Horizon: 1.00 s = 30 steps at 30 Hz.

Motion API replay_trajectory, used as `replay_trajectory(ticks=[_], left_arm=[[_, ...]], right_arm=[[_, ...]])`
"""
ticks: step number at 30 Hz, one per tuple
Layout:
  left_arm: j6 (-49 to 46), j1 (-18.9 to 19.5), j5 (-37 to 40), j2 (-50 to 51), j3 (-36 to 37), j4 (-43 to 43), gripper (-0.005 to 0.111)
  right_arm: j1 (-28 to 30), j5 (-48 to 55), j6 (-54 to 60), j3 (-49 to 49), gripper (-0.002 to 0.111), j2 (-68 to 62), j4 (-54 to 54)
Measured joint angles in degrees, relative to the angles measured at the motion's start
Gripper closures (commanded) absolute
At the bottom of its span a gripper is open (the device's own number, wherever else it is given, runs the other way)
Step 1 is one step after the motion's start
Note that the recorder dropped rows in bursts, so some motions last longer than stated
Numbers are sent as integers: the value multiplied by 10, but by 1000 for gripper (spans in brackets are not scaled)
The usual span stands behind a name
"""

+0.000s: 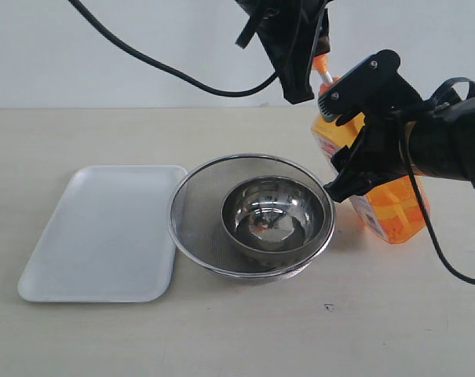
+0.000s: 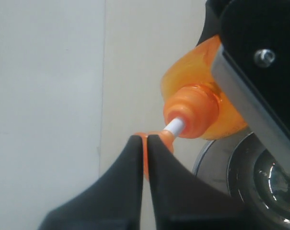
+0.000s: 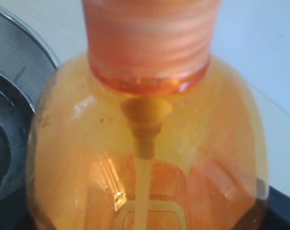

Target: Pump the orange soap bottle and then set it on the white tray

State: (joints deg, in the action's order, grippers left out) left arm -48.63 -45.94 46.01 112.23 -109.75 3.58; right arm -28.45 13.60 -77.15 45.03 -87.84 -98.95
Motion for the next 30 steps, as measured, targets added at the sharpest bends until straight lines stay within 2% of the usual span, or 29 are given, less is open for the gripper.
replay_trajectory(ticks=[30], left_arm=[[0,0,0,0,0,-1,102]], right_arm=[[0,0,0,0,108,0,0]])
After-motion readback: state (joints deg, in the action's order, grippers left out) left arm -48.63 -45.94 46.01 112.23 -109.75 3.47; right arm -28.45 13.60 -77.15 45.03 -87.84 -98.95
